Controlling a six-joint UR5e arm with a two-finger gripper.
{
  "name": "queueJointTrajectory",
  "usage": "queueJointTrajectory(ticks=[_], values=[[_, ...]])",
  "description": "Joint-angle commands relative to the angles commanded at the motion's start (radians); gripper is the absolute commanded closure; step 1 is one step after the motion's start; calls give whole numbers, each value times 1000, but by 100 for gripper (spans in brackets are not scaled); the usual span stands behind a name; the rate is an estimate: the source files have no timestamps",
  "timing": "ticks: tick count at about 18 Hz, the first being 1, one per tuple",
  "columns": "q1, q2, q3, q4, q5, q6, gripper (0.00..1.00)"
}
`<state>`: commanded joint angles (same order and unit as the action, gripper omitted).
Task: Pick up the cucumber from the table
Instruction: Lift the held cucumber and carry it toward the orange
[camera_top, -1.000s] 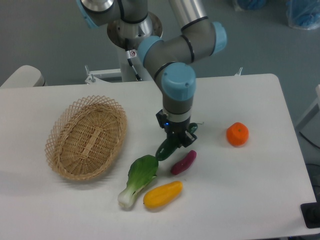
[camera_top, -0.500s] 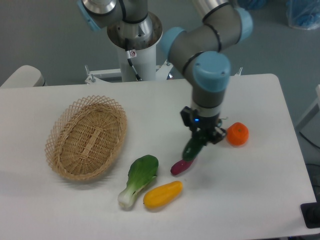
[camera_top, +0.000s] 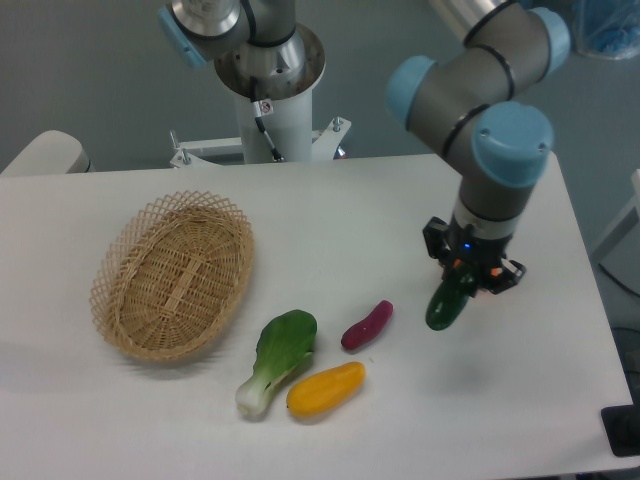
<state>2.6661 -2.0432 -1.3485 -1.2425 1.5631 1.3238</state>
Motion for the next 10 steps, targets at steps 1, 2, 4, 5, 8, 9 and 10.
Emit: queueJointTrajectory(ticks=[1,2,4,5,8,9,10], values=[[0,-6,8,0,2,0,89],[0,-12,9,2,5,2,88],[-2,-18,12,6,6,2,88],[-2,-19,14,8,6,12,88],[5,-20,15,6,6,72,88],[11,-20,14,6,5,72,88],[11,-20,12,6,6,72,88]])
